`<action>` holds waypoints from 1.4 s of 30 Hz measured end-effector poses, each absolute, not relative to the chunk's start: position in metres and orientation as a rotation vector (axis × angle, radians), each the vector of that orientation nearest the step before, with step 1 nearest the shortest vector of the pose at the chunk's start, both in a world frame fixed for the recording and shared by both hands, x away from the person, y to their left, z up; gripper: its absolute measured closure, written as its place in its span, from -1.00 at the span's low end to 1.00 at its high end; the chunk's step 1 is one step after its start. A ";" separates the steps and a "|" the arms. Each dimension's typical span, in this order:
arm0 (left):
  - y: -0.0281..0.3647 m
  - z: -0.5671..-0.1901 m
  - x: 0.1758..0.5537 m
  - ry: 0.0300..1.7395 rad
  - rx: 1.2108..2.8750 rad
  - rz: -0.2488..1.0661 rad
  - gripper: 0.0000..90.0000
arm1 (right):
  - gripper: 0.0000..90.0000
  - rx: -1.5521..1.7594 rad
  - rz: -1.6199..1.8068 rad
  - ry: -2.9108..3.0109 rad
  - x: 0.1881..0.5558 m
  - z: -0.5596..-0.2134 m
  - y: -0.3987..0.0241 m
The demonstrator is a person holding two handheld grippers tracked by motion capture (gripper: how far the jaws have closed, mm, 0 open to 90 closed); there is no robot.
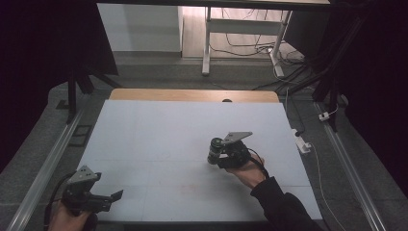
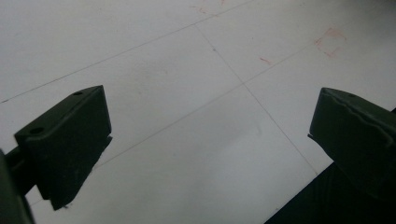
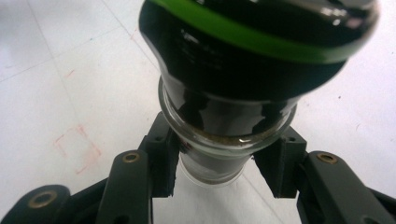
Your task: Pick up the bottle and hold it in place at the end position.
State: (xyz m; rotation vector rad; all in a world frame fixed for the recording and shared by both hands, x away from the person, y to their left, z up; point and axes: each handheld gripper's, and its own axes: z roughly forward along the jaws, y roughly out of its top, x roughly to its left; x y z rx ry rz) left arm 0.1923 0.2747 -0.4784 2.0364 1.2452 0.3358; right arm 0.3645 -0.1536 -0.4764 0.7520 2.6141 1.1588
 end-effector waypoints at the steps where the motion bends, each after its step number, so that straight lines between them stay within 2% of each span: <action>1: 0.275 -0.478 0.192 1.245 2.037 0.336 -1.00 | 0.17 0.752 1.159 2.615 0.366 -0.476 -0.152; 24: 0.276 -0.479 0.192 1.242 2.029 0.327 -1.00 | 0.17 0.708 1.131 2.616 0.399 -0.477 -0.106; 42: 0.276 -0.478 0.192 1.241 2.033 0.328 -1.00 | 0.17 0.633 1.067 2.638 0.417 -0.497 -0.081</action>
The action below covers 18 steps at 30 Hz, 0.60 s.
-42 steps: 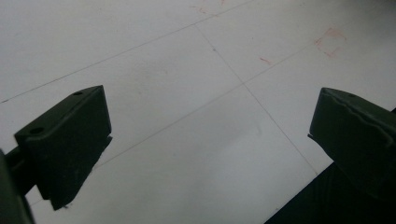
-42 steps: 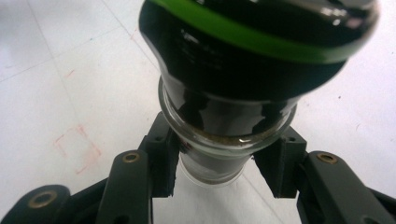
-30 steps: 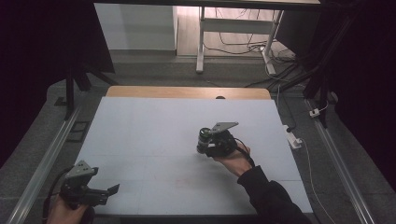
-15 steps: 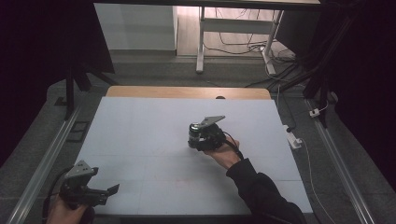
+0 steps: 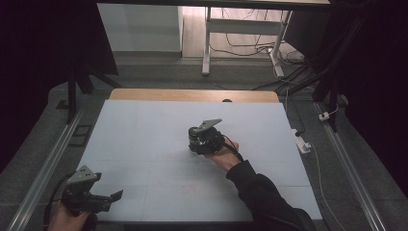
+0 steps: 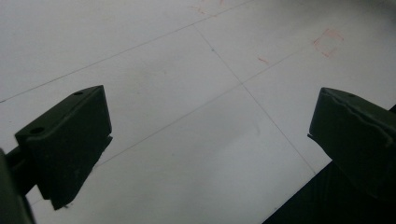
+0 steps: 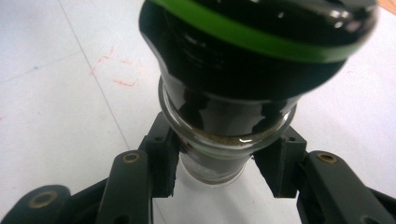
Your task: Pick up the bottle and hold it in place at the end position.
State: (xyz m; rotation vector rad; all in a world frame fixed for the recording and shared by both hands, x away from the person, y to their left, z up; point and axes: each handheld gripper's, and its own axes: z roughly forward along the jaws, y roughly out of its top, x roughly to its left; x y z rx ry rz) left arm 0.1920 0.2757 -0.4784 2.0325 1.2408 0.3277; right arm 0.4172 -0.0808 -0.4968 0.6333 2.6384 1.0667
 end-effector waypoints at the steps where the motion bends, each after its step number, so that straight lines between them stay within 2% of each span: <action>1: 0.276 -0.478 0.192 1.241 2.032 0.327 -1.00 | 0.17 0.634 1.063 2.638 0.418 -0.498 -0.080; 18: 0.276 -0.478 0.192 1.243 2.030 0.323 -1.00 | 0.17 0.641 1.055 2.646 0.421 -0.508 -0.081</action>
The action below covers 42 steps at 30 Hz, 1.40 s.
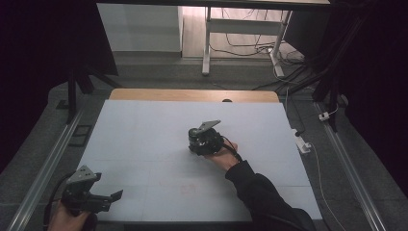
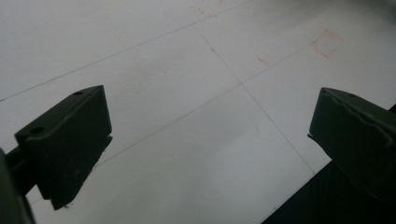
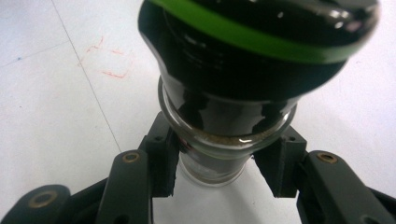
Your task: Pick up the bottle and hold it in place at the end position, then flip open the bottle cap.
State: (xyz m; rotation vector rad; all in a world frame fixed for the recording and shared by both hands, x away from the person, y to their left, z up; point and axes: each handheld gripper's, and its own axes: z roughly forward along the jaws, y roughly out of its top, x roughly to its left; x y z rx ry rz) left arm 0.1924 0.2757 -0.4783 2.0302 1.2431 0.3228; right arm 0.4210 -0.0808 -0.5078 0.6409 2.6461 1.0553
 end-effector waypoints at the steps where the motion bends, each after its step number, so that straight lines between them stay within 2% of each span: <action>1: 0.275 -0.478 0.192 1.243 2.031 0.323 -1.00 | 0.17 0.642 1.059 2.645 0.421 -0.508 -0.081; 18: 0.275 -0.478 0.194 1.253 2.029 0.313 -1.00 | 0.17 0.643 1.071 2.643 0.421 -0.509 -0.082; 42: 0.266 -0.475 0.211 1.100 2.006 0.306 -1.00 | 0.17 0.632 1.073 2.643 0.421 -0.509 -0.082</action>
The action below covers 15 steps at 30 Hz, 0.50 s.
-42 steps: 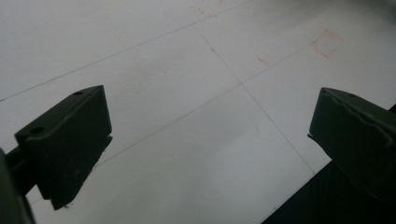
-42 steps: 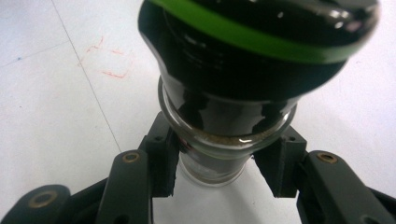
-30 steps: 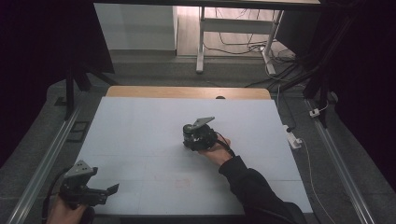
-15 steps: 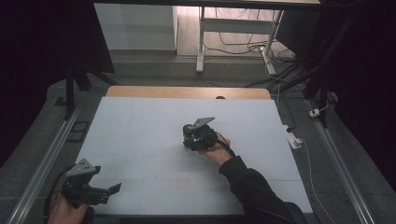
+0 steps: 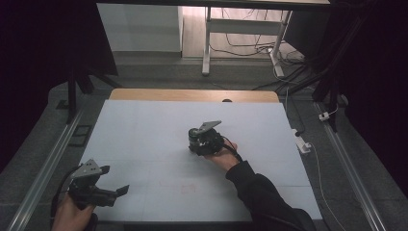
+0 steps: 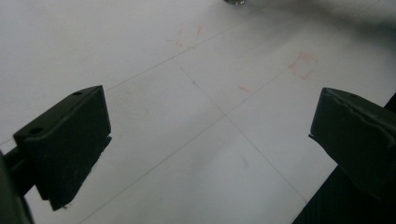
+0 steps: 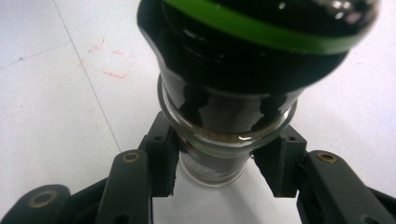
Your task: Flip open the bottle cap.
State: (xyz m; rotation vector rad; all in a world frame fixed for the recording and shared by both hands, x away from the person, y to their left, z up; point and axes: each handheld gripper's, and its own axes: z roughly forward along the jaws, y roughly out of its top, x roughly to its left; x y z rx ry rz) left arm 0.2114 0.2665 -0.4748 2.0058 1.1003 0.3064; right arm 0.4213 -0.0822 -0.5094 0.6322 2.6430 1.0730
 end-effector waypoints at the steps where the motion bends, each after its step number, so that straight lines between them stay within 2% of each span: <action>1: 0.266 -0.475 0.213 1.100 2.003 0.303 -1.00 | 0.17 0.631 1.075 2.642 0.421 -0.510 -0.082; 15: 0.245 -0.472 0.235 1.024 2.022 0.301 -1.00 | 0.17 0.632 1.078 2.641 0.421 -0.510 -0.082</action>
